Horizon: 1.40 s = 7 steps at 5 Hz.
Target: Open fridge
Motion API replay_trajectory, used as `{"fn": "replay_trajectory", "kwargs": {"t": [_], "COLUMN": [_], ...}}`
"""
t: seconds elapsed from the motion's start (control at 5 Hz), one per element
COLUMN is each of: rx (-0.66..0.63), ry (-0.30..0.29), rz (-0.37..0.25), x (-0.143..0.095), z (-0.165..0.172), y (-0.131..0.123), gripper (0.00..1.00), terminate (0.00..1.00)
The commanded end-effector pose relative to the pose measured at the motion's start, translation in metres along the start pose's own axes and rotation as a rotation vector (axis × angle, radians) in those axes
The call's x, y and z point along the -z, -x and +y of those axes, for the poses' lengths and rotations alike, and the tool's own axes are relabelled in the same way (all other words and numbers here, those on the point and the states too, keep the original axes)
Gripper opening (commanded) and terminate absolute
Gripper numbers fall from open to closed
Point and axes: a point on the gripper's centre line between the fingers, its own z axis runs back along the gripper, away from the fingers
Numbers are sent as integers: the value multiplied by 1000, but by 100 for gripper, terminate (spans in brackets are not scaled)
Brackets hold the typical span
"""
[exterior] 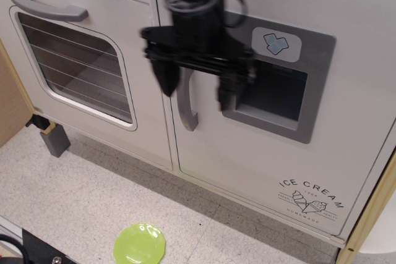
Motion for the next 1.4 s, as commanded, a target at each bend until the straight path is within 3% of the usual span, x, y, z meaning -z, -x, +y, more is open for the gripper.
{"fn": "replay_trajectory", "kwargs": {"t": [0.0, 0.4, 0.8, 1.2], "rx": [18, 86, 115, 86], "ry": [6, -13, 7, 6], "rz": [-112, -122, -154, -317], "x": [-5, 28, 52, 57], "z": [40, 43, 38, 37], "y": [-21, -32, -47, -60], "gripper": [100, 100, 100, 100], "terminate": [0, 0, 0, 0]}}
